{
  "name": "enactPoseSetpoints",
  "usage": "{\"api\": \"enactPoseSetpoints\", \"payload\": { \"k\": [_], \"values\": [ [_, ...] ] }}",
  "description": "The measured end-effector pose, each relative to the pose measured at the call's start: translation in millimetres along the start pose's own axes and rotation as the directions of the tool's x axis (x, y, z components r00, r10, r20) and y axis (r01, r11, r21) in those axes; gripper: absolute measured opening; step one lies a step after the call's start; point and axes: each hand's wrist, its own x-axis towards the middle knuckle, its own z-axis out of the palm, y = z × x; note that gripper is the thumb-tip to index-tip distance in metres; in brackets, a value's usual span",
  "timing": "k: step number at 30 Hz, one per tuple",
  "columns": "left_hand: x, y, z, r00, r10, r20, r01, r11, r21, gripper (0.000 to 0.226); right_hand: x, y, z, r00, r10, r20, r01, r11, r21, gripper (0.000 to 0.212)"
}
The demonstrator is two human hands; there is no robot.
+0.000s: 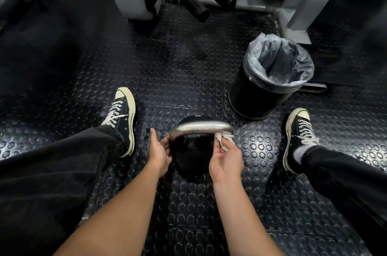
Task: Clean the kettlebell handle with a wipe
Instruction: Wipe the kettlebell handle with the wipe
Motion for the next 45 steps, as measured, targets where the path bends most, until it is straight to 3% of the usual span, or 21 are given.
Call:
{"api": "enactPoseSetpoints", "payload": {
  "k": [9,13,21,29,37,45],
  "values": [
    [0,1,1,1.000,-0.008,-0.005,0.008,1.000,0.004,0.089,4,6,4,0.997,0.060,0.044,-0.062,0.997,0.036,0.022],
    [-1,1,1,1.000,-0.010,-0.005,0.010,1.000,-0.008,0.088,6,-1,-7,1.000,0.005,-0.026,-0.005,1.000,-0.011,0.014],
    [-1,0,-1,1.000,-0.005,0.003,0.005,1.000,0.004,0.087,4,1,0,0.996,0.089,0.032,-0.090,0.995,0.042,0.028],
    [0,-1,-2,1.000,-0.007,-0.001,0.007,1.000,-0.006,0.085,4,2,8,0.996,0.084,0.035,-0.085,0.996,0.024,0.021],
    [2,-1,-2,1.000,-0.002,0.000,0.002,1.000,-0.021,0.089,6,8,-2,0.993,0.109,0.049,-0.111,0.993,0.033,0.029],
    [1,0,-1,1.000,0.002,-0.016,-0.002,1.000,-0.019,0.091,-2,9,-2,0.992,0.113,0.051,-0.115,0.992,0.045,0.017]
  ]
}}
